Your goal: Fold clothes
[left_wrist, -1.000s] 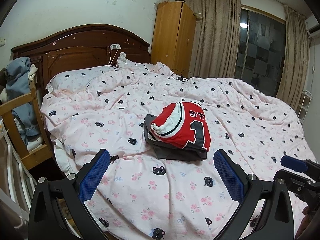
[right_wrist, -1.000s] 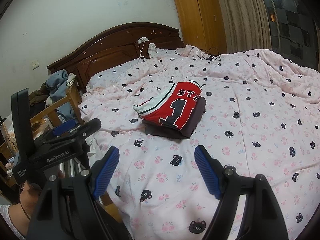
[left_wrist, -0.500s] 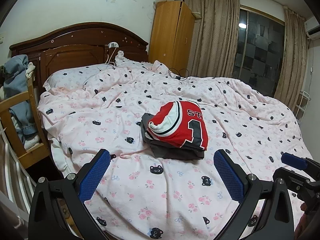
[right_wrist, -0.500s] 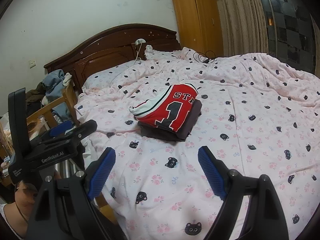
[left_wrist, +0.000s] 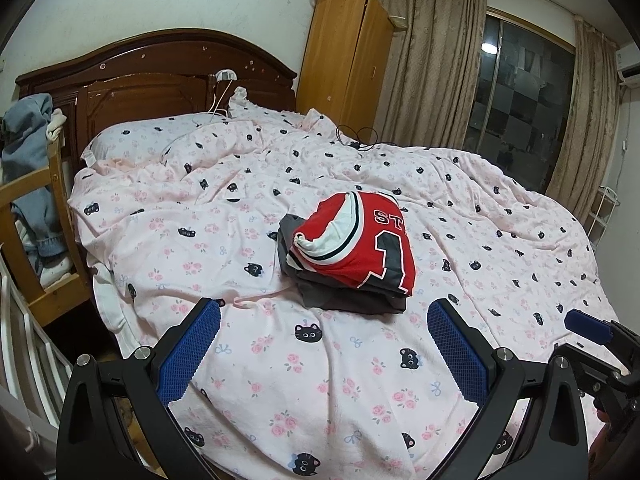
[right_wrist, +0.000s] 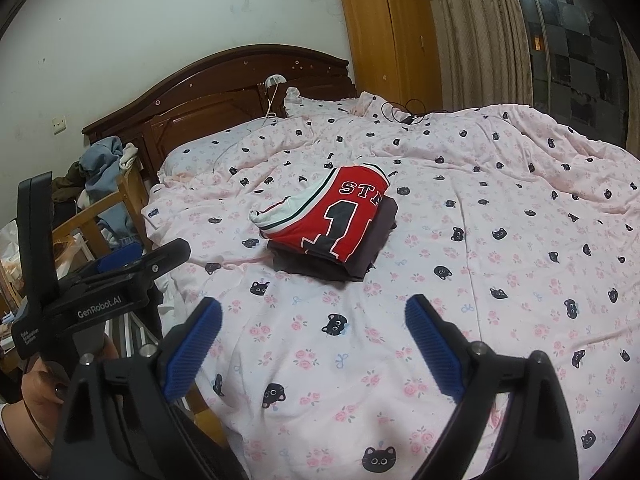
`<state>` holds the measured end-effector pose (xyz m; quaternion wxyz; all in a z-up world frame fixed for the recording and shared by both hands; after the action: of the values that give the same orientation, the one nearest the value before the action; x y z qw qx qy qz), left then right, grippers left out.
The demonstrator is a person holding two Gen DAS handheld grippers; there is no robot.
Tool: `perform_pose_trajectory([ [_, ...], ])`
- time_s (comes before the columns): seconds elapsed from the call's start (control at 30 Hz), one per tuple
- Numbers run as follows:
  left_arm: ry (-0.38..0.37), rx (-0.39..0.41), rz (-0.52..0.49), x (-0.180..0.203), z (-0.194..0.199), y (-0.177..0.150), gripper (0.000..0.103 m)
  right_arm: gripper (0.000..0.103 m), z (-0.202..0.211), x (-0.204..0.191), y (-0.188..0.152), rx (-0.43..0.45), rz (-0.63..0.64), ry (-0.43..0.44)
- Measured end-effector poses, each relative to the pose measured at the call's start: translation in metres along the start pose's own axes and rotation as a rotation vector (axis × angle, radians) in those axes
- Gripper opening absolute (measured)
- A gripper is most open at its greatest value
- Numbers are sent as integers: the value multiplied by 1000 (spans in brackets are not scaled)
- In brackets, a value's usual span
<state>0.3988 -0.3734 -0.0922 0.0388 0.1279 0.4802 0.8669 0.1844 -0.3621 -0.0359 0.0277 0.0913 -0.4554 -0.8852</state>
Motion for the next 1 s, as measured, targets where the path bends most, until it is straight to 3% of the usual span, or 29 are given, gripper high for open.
perform_pose_trajectory([
  [0.4, -14, 8, -14, 3, 2, 0, 103, 98, 1, 6, -1, 5, -9, -19],
  [0.63, 48, 17, -32, 5, 4, -1, 103, 98, 1, 7, -2, 1, -17, -14],
  [1.0, 30, 18, -22, 2, 3, 0, 103, 98, 3, 5, -4, 0, -18, -9],
])
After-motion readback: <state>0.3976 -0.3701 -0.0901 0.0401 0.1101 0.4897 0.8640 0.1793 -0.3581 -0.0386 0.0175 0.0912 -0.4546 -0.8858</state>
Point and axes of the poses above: each gripper's, at about its wrist camera, not at the fingertips, and z roughly against the way its jaws point, x to its right, y to its top, the point moved 3 cm from there along -z, roughly the way its jaws point, and after that the axes turned 1 degree about -x, right-handed, at the moved point
